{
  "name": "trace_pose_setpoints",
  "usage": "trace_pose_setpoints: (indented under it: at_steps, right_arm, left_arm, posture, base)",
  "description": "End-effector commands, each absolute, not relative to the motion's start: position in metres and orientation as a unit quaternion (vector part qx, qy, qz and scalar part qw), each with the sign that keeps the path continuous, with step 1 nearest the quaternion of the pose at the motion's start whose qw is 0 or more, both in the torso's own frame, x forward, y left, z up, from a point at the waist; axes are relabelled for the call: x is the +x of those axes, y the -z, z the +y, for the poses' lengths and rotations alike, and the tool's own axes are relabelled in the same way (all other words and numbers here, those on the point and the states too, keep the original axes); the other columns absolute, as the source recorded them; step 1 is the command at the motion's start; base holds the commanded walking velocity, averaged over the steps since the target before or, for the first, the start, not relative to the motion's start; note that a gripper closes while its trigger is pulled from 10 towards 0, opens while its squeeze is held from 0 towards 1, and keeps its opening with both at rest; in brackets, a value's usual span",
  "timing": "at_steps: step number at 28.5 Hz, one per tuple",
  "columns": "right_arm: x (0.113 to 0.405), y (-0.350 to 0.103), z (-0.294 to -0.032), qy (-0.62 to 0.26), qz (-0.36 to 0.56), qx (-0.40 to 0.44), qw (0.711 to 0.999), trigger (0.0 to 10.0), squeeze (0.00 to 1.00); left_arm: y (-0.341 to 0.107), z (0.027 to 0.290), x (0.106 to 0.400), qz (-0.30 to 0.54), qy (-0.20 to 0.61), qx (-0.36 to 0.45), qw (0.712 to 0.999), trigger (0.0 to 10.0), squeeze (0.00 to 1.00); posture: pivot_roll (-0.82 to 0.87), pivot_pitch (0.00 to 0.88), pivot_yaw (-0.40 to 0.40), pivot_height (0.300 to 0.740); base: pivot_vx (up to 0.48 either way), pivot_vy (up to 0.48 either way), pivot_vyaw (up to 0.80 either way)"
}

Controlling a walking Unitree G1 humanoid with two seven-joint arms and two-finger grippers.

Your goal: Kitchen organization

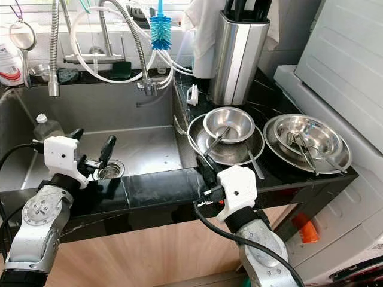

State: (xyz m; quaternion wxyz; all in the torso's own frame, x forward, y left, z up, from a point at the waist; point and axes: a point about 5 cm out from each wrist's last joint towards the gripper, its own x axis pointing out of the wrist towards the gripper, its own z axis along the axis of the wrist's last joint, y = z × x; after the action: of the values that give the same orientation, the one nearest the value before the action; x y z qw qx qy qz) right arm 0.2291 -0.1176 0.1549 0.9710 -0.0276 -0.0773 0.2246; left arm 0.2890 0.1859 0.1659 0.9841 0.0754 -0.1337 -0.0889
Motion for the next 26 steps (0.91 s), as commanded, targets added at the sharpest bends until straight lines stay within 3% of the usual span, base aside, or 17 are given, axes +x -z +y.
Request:
trace_pose_setpoints:
  at_steps: [1,26]
  right_arm:
    - [0.228,-0.165,-0.115,-0.232,-0.095,-0.026,0.968,0.0,0.0]
    - [0.235,-0.154,-0.12,-0.202,-0.053,-0.027,0.978,0.0,0.0]
  left_arm:
    - [-0.169,0.184,0.291,-0.136,0.09,0.08,0.983,10.0,0.0]
    - [-0.169,0.184,0.291,-0.137,0.089,0.08,0.983,10.0,0.0]
  posture:
    - [0.04,0.0,-0.055,0.74]
    - [0.05,0.0,-0.061,0.74]
  base:
    - [0.0,0.0,0.0]
    - [0.0,0.0,0.0]
